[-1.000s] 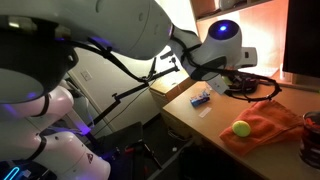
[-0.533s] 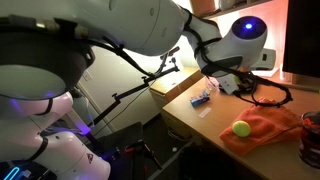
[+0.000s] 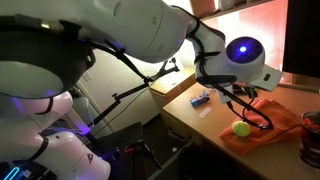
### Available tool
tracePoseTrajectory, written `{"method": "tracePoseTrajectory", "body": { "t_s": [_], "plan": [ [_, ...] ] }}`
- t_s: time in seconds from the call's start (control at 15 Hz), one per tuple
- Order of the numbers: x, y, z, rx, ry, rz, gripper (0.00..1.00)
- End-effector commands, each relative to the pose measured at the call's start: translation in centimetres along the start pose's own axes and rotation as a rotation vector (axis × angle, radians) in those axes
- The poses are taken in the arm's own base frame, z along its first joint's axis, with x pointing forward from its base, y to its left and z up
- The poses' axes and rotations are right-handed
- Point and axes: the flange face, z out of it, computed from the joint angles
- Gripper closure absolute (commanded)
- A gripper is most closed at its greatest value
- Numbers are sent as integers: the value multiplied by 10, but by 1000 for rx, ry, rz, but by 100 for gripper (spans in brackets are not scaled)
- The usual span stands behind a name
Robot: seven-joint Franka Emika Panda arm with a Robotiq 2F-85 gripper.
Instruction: Put the middle tennis bowl in the can
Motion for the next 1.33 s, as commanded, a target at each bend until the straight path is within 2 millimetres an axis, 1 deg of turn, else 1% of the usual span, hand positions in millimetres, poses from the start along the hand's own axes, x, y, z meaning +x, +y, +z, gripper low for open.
{"method": "tracePoseTrajectory", "body": {
  "t_s": [0.0,0.13,0.27,0.53,0.67,0.73,0.8,1.27],
  "plan": [
    [-14,-7,-12,-30,59,74,58],
    [-18,-13,-10,-27,55,16,58],
    [-21,-24,-5,-19,20,-88,58],
    [-27,-45,2,-22,-11,-219,58],
    [-30,-50,5,-22,-16,-245,58],
    [-26,-42,13,-16,2,-196,58],
    [-27,-43,14,-15,0,-200,33],
    [-28,-39,16,-19,-3,-194,33]
  ]
}}
